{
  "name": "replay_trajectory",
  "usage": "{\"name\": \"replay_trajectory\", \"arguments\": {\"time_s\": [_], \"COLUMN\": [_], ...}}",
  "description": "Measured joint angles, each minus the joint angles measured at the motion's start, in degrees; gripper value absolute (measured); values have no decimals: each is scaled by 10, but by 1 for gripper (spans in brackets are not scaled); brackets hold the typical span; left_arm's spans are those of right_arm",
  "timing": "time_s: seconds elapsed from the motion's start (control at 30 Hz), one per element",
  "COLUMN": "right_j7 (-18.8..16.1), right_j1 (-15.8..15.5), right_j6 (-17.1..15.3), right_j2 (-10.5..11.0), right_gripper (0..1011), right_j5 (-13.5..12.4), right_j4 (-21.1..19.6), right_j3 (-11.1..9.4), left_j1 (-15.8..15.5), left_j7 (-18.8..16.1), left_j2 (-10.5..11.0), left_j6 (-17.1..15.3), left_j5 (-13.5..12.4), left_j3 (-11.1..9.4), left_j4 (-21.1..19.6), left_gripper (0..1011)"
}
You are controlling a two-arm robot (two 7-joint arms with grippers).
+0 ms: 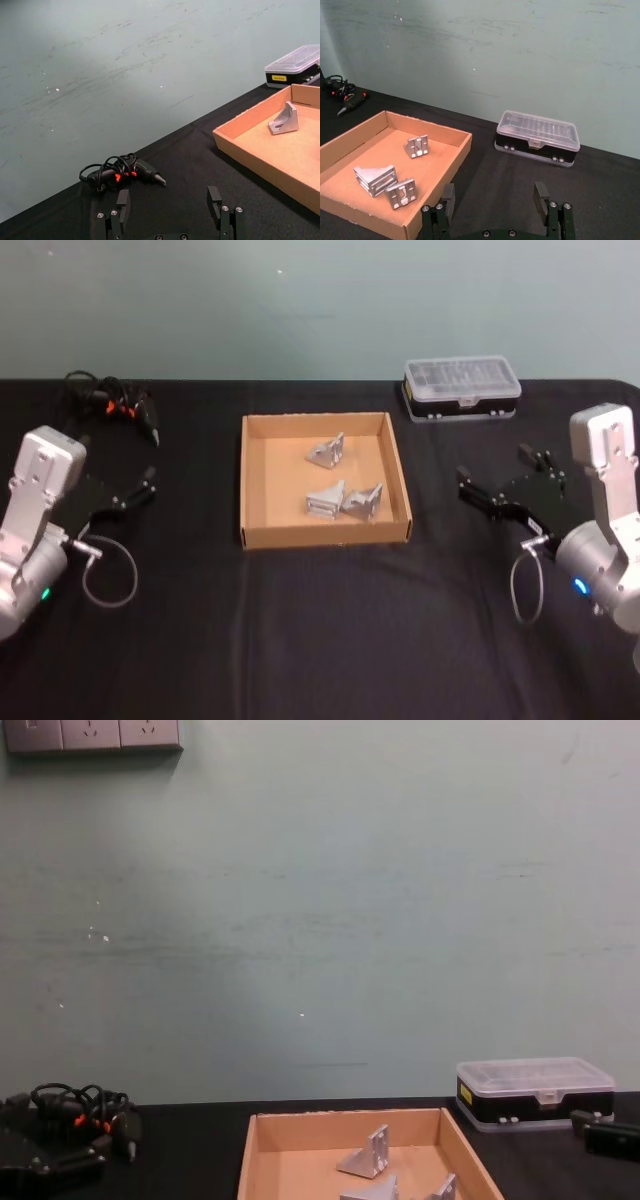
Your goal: Use one hand to pick up the angle iron from the table and place it into the box.
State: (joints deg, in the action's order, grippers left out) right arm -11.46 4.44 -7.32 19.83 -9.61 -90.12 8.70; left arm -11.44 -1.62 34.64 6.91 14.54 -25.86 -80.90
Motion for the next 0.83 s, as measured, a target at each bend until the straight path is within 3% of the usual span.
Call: {"name": "replay_trajectory", "arguments": {"time_s": [0.83], "right_j7": [0], "right_j1": [3], "right_j6": [-7], "right_j2": [0], "right_gripper": [1003], "right_j5": [1], "right_j4": [-3], "right_j3": [4], "left_j1": [0], "left_j7": [0], "left_j2": [0], "left_j6": [0], "left_j5": [0], "left_j3": [0], "left_j4": [0], "left_gripper": [1011]}}
